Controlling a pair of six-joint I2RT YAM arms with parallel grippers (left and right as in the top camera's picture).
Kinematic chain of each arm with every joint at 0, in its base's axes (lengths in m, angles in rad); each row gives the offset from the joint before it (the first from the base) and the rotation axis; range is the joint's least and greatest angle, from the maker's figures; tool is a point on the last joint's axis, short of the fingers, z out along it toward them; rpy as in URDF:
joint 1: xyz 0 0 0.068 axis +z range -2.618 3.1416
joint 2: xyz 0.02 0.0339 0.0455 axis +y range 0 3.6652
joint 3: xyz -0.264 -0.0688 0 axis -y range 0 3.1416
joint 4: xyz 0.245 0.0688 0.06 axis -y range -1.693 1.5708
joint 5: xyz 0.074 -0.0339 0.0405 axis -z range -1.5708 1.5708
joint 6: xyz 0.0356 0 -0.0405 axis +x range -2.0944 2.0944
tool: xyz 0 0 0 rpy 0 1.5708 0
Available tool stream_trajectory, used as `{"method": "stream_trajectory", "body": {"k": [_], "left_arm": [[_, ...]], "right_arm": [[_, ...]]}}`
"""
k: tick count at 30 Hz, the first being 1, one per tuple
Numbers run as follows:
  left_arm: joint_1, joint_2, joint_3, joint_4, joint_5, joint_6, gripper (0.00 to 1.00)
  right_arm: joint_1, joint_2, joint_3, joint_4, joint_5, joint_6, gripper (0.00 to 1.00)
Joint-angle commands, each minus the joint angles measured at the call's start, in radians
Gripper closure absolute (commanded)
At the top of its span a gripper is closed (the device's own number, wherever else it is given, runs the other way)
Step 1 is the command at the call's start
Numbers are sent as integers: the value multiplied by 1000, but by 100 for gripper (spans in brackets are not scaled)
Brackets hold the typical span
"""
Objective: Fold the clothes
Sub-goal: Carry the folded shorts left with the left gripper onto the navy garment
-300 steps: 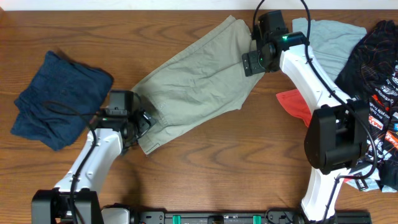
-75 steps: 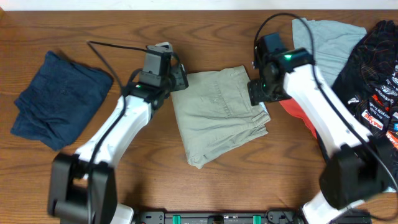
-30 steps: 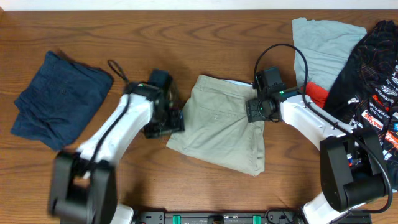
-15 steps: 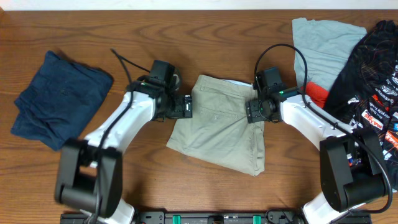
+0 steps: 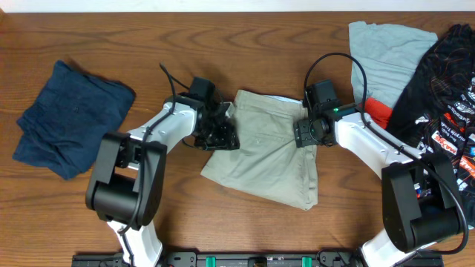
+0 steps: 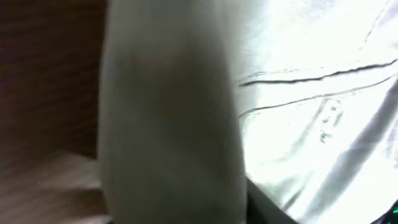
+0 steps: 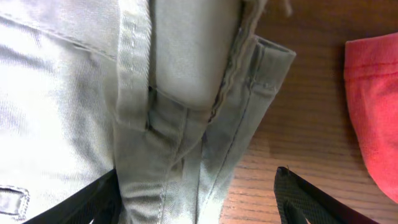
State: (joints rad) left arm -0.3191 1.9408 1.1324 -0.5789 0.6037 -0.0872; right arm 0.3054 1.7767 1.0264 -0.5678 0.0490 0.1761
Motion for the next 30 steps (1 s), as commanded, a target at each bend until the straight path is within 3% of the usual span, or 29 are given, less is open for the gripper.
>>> {"method": "stream_trajectory", "body": {"k": [1, 8, 12, 18, 21, 24, 30], "left_arm": [[-11, 40, -20, -6, -20, 27, 91], [65, 4, -7, -26, -235, -66, 94], [148, -70, 32, -58, -404, -118, 94], [299, -225, 130, -48, -646, -115, 94], [381, -285, 183, 23, -776, -41, 94], [450, -319, 211, 105, -841, 17, 94], [629, -324, 224, 163, -867, 12, 94]], "right_arm": [[1, 9, 8, -8, 26, 2, 24], [0, -10, 8, -24, 25, 3, 13], [-9, -72, 14, -40, 26, 2, 13], [-32, -196, 15, -62, 25, 2, 12], [-33, -233, 15, -75, 23, 2, 12], [-33, -244, 15, -84, 18, 2, 12], [-33, -244, 15, -102, -5, 2, 12]]}}
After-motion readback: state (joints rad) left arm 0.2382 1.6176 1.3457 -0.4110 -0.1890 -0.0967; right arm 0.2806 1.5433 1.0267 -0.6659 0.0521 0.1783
